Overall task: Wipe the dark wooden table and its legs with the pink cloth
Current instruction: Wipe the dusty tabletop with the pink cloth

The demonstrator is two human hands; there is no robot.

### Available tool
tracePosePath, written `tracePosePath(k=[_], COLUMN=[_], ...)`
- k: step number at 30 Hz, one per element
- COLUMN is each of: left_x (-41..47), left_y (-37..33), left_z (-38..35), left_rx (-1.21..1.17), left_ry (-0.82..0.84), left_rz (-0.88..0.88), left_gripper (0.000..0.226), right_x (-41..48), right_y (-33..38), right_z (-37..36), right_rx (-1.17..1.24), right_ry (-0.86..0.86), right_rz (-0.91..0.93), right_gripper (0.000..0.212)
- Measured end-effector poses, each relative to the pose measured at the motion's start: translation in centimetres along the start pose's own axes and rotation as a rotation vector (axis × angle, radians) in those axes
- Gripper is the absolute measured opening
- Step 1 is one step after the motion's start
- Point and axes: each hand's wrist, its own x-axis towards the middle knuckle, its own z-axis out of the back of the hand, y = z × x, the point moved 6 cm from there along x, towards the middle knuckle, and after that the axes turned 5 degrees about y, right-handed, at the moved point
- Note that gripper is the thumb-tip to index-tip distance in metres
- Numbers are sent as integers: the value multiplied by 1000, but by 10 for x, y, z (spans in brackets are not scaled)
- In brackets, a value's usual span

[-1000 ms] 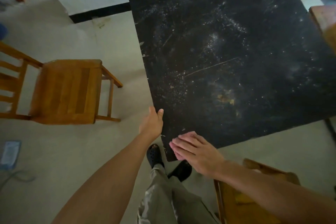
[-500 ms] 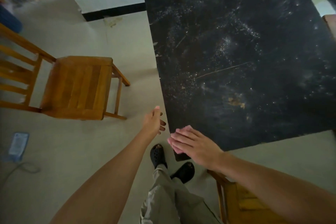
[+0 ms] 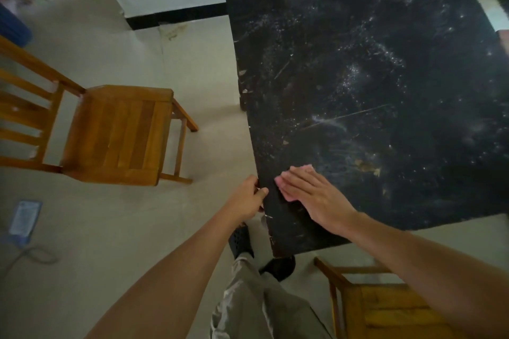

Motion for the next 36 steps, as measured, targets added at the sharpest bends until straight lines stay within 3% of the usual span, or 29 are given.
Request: tracePosePath(k=[2,6,9,13,15,21,23,27,29,31,36], left_x=[3,2,1,1,3,3,-2,-9,-12,-14,-16], left_y=[-1,0,-2,-4,-3,-1,0,-3,-4,-3,-2], left_z=[3,4,7,11,12,15,11,9,6,3,1], left_rx=[5,-1,14,27,36,-36,-80,-32,-10,-19,-68], left_ry=[23,74,88,89,88,81,59,-50,-103,-137,-164], left_rz=[-28,-38,-54,-39,-11,71,88,111,115,118,128], left_gripper=[18,27,29,20,16,12,7,15,15,18,17], right_x=[28,85,78,31,26,125,125,71,61,88,197], right_y=[-30,-106,-88,-11,-7,-126,-107,-26,-18,-35,-110], right_z=[8,63,80,23,10,82,87,44,25,31,97], right_rx=[70,134,45,-49,-30,156,107,-38,-71,-27,-7], right_ry=[-34,-92,-197,51,82,-122,-133,31,101,107,18], right_rz=[-102,-490,-381,-28,63,-404,-289,288,449,369,-220], right_gripper=[72,53,52,70,69,40,44,69,73,69,53])
